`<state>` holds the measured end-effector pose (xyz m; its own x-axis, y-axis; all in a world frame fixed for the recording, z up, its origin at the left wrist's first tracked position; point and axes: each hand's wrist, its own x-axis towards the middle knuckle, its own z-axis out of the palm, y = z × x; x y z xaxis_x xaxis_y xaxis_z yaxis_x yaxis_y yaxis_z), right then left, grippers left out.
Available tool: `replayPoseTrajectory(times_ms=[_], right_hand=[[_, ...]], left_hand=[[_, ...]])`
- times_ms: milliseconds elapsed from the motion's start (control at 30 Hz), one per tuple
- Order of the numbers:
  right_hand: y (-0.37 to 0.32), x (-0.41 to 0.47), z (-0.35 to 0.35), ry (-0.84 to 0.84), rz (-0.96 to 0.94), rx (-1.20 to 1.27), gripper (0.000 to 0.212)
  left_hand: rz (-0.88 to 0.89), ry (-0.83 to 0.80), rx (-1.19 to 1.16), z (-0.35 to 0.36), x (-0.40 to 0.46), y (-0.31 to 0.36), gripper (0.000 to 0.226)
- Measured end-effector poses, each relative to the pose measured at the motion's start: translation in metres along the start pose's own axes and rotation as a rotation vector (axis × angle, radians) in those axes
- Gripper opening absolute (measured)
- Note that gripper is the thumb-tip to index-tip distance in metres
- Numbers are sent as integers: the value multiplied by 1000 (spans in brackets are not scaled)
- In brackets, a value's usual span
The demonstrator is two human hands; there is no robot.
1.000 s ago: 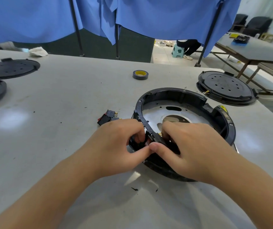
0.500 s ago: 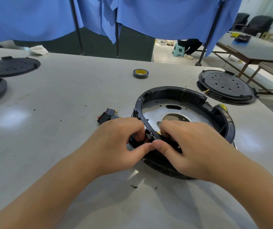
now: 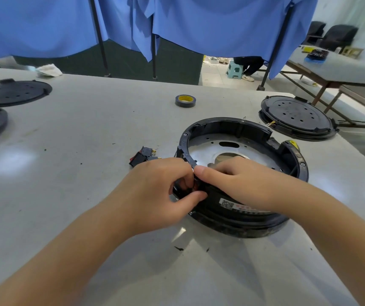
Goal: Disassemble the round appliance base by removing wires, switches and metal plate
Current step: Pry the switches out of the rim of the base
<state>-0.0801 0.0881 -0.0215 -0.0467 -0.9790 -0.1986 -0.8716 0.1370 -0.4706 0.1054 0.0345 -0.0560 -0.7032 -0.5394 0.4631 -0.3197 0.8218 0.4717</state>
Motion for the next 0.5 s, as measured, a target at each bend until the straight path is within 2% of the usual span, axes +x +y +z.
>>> replayPoseTrajectory(times_ms=[67, 200, 500], right_hand=[[-4, 2, 0, -31, 20, 4, 89], [-15, 8, 2, -1, 110, 43, 52], [-20, 7, 17, 140, 119, -67, 69]], left_hand=[[0, -1, -5, 0, 0, 0, 27], [-18, 3, -10, 0, 0, 0, 29], [-16, -6, -49, 2, 0, 0, 26]])
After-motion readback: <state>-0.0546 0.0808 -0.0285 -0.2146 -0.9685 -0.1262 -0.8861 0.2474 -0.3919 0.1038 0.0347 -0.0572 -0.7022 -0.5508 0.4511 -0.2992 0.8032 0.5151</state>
